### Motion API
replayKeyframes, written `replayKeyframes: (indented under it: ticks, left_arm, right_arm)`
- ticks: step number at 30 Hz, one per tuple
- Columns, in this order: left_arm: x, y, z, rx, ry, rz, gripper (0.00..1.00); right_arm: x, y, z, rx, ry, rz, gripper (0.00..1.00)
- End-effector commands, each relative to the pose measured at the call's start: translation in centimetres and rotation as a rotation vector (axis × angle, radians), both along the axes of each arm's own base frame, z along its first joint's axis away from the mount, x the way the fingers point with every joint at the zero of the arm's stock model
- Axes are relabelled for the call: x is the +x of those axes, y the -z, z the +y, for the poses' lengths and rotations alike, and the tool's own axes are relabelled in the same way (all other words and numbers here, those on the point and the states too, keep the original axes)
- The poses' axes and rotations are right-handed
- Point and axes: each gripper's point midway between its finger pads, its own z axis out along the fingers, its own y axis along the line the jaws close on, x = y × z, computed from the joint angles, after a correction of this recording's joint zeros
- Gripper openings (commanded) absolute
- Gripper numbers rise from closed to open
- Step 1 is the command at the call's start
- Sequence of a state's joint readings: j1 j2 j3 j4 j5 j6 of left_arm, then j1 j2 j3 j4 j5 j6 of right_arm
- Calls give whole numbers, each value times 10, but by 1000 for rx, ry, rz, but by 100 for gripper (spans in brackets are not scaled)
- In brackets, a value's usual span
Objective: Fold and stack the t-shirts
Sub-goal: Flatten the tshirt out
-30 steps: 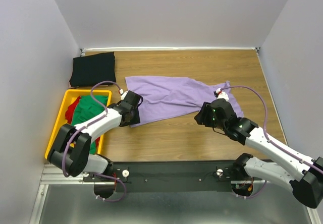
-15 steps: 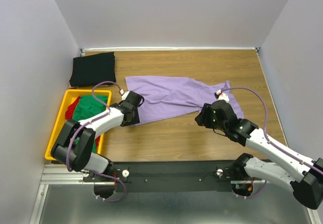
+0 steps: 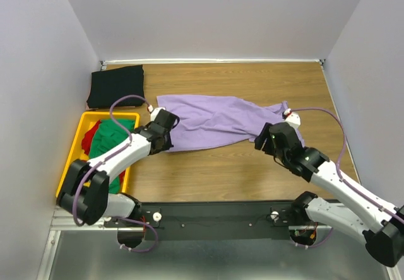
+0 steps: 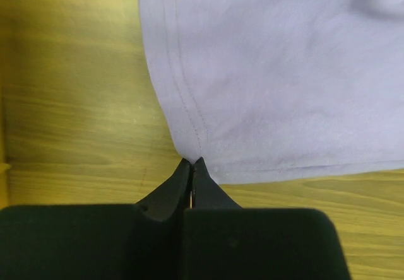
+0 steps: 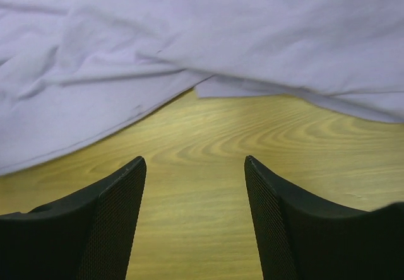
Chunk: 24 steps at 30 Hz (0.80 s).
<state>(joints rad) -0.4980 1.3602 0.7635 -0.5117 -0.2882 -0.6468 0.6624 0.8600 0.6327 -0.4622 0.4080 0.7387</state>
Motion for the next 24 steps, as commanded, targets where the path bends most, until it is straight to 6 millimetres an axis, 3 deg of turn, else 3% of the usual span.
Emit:
replayKeyframes:
  ticks: [1,4,6,7,12,14,22,24]
  left_arm:
    - [30,-63,3,-7,1,-208,0]
    - [44,-84,1,-20,31,-287,0]
    - [50,-88,2,-1,65,-314,0]
    - [56,-93,0,-9,74,-345,0]
    - [65,-100,1,5,121,-416,0]
    - [68,-105,2,3,125,-454,0]
    - [62,-91,3,-24,146,-425,0]
    - [62,-92,4,-24,143,-428,0]
  right_arm:
    - [18,4,-44,-131,163,52,71]
    - [33,9,-71,-122,253,105,71]
    - [40,17,-80,-104,281,158,71]
    - [44,22,-100,-92,342,182,71]
    - [63,39,-141,85,458,235,69]
    - [69,43,-148,115,472,231,66]
    - [111,60,-164,101,481,224,61]
    - [114,73,-172,82,506,261,60]
